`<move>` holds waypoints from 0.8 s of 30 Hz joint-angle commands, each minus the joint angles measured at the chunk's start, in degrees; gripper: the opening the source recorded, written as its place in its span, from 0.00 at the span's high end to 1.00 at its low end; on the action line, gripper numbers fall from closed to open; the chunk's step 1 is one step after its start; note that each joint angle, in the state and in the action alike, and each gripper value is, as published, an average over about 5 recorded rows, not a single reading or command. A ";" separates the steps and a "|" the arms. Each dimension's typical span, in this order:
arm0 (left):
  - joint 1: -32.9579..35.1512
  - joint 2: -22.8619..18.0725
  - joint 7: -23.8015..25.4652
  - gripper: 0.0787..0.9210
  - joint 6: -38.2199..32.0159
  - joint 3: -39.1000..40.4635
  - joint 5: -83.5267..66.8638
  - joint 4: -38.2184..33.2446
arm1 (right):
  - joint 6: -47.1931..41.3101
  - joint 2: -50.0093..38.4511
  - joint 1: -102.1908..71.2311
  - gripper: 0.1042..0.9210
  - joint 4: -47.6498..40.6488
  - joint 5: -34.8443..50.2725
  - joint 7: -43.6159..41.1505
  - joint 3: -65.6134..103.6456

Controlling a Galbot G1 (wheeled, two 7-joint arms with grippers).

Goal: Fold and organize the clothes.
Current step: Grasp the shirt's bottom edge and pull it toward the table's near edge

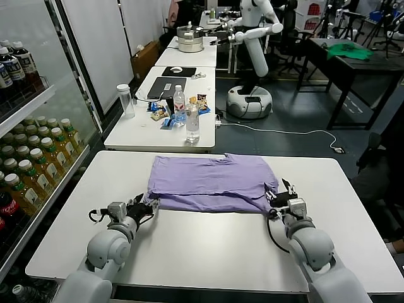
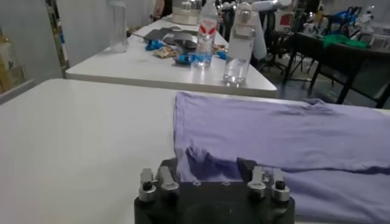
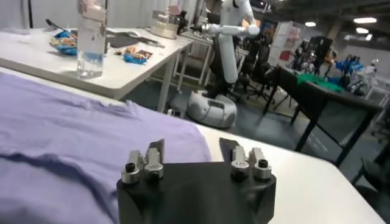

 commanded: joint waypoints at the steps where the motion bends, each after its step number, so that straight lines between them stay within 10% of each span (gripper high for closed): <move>1: 2.01 -0.80 -0.56 0.13 0.18 -0.08 0.58 -0.82 | -1.49 0.03 -4.71 0.12 -0.25 5.33 0.14 3.54; 9: -0.34 -1.92 -2.30 0.14 0.85 1.15 2.64 2.51 | -2.01 0.46 -2.83 0.16 -3.64 9.10 0.25 1.52; 24: -1.64 -2.09 -3.26 0.62 0.78 1.06 0.56 4.83 | -1.86 0.00 -0.55 0.65 -4.36 10.46 -0.40 -0.16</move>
